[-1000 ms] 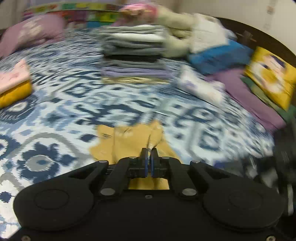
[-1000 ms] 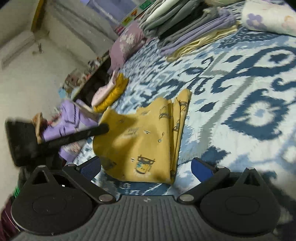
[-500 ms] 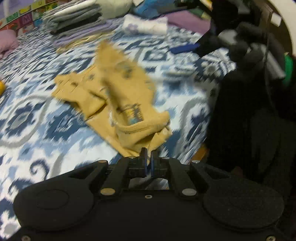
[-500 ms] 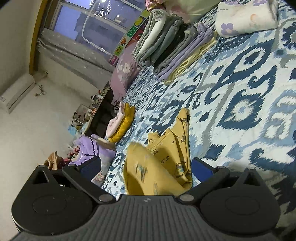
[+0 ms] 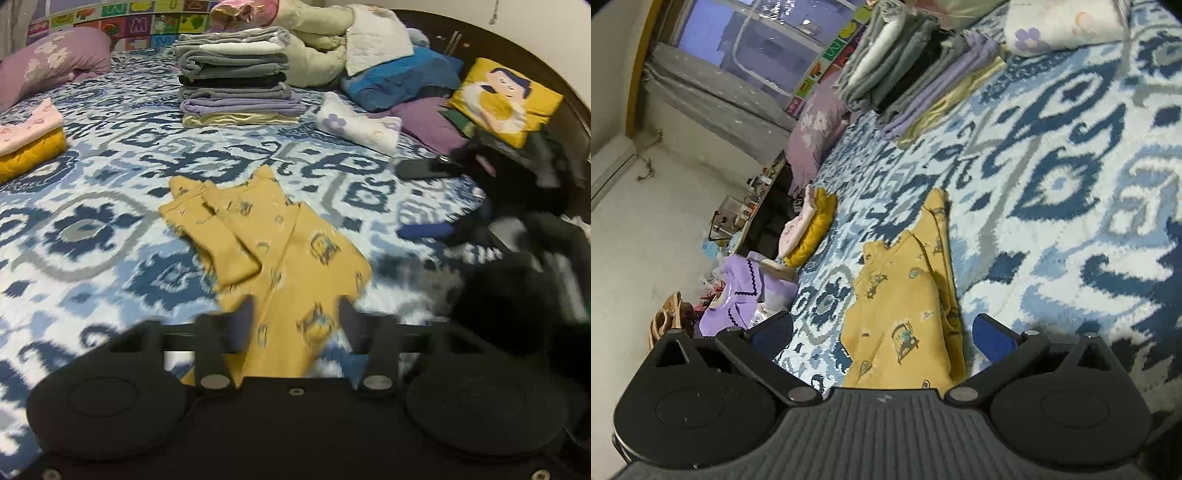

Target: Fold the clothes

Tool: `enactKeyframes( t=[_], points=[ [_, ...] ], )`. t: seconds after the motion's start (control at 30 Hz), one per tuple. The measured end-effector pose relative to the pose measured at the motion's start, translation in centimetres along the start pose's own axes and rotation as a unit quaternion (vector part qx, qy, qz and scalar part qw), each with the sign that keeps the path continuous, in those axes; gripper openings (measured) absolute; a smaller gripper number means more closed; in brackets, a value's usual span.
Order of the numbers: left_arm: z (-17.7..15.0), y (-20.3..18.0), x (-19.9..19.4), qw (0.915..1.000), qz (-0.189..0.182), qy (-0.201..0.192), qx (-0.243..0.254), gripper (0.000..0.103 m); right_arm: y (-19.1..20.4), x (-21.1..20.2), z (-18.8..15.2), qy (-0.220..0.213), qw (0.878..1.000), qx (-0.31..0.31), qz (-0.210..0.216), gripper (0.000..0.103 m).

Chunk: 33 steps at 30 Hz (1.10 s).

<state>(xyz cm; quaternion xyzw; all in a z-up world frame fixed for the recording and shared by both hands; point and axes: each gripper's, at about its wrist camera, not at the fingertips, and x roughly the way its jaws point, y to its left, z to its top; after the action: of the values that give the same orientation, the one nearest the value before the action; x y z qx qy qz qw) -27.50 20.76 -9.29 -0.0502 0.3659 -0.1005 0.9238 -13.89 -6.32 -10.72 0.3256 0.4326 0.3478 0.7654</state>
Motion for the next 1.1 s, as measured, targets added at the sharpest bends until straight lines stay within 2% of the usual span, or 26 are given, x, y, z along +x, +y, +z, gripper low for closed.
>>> enactKeyframes(
  t=[0.07, 0.1, 0.13, 0.17, 0.23, 0.3, 0.37, 0.4, 0.47, 0.53, 0.6, 0.67, 0.73, 0.87, 0.9, 0.93, 0.97, 1.03, 1.1],
  points=[
    [0.1, -0.3, 2.3, 0.9995, 0.025, 0.018, 0.002, 0.055, -0.1, -0.2, -0.2, -0.001, 1.0, 0.003, -0.002, 0.103],
    [0.1, -0.3, 3.5, 0.999, 0.035, 0.028, 0.001, 0.047, -0.1, -0.3, -0.3, -0.002, 1.0, 0.004, -0.003, 0.103],
    [0.0, -0.4, 4.6, 0.9983, 0.043, 0.04, 0.001, 0.02, -0.1, -0.4, -0.3, -0.003, 1.0, 0.005, -0.005, 0.103],
    [-0.4, -0.7, 5.0, 0.9978, 0.043, 0.05, 0.007, 0.013, -0.1, -0.6, -0.3, -0.004, 1.0, 0.005, -0.006, 0.103],
    [-0.9, -1.6, 4.8, 0.9978, 0.033, 0.044, 0.037, 0.003, -0.2, -0.9, -0.4, -0.005, 1.0, 0.005, -0.008, 0.103],
    [-1.5, -3.0, 3.7, 0.9958, 0.001, 0.04, 0.082, 0.003, -0.4, -1.1, -0.4, -0.006, 1.0, 0.003, -0.01, 0.103],
    [-2.8, -4.8, 2.7, 0.9876, -0.02, 0.046, 0.149, 0.003, -0.8, -1.3, -0.4, -0.008, 1.0, 0.003, -0.012, 0.103],
    [-3.3, -5.3, 2.3, 0.9839, -0.039, 0.052, 0.166, 0.003, -1.0, -1.2, -0.3, -0.008, 1.0, 0.006, -0.012, 0.103],
    [-4.5, -6.1, 1.8, 0.9754, -0.082, 0.071, 0.192, 0.003, -1.5, -0.9, -0.2, -0.007, 1.0, 0.011, -0.014, 0.103],
    [-5.7, -6.7, 1.1, 0.9629, -0.121, 0.093, 0.222, 0.004, -1.8, -0.5, -0.3, -0.004, 1.0, 0.016, -0.014, 0.103],
    [-6.3, -6.9, 0.2, 0.9581, -0.142, 0.098, 0.229, 0.004, -1.8, -0.1, -0.5, 0.0, 1.0, 0.015, -0.013, 0.103],
    [-6.1, -6.3, -0.9, 0.9633, -0.136, 0.086, 0.215, 0.004, -1.5, 0.2, -0.6, 0.005, 1.0, 0.008, -0.014, 0.103],
    [-5.1, -4.8, -1.9, 0.9734, -0.125, 0.063, 0.182, 0.004, -1.2, 0.5, -0.7, 0.008, 1.0, -0.004, -0.014, 0.103],
    [-2.3, -1.4, -2.7, 0.9938, -0.07, 0.02, 0.085, 0.01, -0.5, 1.1, -0.6, 0.009, 0.999, -0.034, -0.016, 0.102],
    [-1.6, -0.4, -2.4, 0.9972, -0.05, 0.013, 0.053, 0.016, -0.3, 1.2, -0.5, 0.008, 0.999, -0.045, -0.018, 0.101],
    [-1.0, 0.6, -2.1, 0.9992, -0.032, 0.006, 0.023, 0.024, -0.1, 1.5, -0.4, 0.007, 0.998, -0.059, -0.022, 0.099],
    [-0.4, 1.5, -1.5, 0.9998, -0.017, 0.003, -0.005, 0.026, 0.1, 1.8, -0.3, 0.007, 0.997, -0.073, -0.025, 0.094],
    [0.6, 3.3, -0.2, 0.9981, 0.011, 0.002, -0.06, 0.027, 0.5, 2.7, 0.0, 0.011, 0.995, -0.096, -0.033, 0.087],
    [1.2, 5.0, 1.2, 0.9935, 0.023, 0.006, -0.111, 0.027, 0.4, 3.8, 0.5, 0.019, 0.993, -0.108, -0.04, 0.083]
  ],
)
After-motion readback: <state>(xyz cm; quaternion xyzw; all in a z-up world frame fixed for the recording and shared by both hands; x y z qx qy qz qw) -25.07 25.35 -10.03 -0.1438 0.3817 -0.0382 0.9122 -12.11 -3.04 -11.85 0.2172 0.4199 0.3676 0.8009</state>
